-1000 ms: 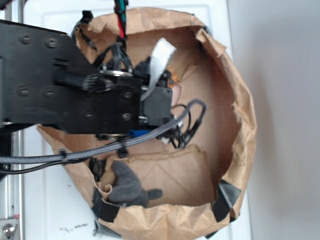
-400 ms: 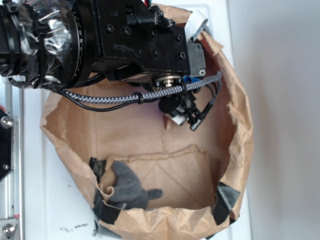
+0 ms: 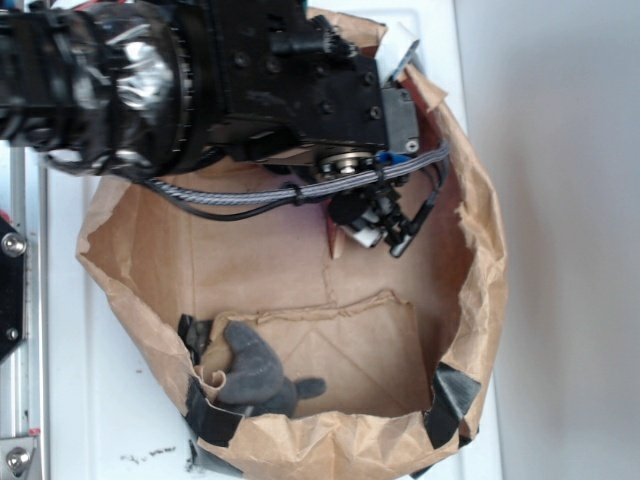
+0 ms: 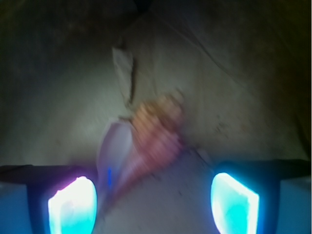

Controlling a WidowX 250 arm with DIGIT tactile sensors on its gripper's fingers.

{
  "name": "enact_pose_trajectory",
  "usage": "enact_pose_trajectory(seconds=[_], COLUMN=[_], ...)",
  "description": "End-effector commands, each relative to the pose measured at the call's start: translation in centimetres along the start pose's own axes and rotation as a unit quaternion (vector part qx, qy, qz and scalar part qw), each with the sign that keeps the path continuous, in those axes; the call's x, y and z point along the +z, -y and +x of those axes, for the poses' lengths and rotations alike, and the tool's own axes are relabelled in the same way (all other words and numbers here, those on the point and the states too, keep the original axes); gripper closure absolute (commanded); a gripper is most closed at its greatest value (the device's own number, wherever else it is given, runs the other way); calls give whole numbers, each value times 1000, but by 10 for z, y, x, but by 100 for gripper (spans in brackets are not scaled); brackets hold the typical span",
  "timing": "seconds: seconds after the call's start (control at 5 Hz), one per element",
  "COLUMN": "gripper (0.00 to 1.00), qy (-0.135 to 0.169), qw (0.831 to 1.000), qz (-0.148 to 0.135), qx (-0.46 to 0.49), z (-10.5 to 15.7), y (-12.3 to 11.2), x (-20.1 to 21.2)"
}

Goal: Grab the shell.

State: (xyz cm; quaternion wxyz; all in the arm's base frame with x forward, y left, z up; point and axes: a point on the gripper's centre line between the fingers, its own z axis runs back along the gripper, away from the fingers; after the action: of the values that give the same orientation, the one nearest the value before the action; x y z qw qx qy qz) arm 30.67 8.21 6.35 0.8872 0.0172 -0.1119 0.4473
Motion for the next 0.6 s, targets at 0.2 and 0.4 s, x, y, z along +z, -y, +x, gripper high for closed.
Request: enact_pose_trajectory(seconds=[0.2,0.4], gripper=[0,0], qy=[14,20], qw=[999,999], qz=[-36,-27], qx=[14,9], z=[17,19], y=[26,33], x=[-9,-14])
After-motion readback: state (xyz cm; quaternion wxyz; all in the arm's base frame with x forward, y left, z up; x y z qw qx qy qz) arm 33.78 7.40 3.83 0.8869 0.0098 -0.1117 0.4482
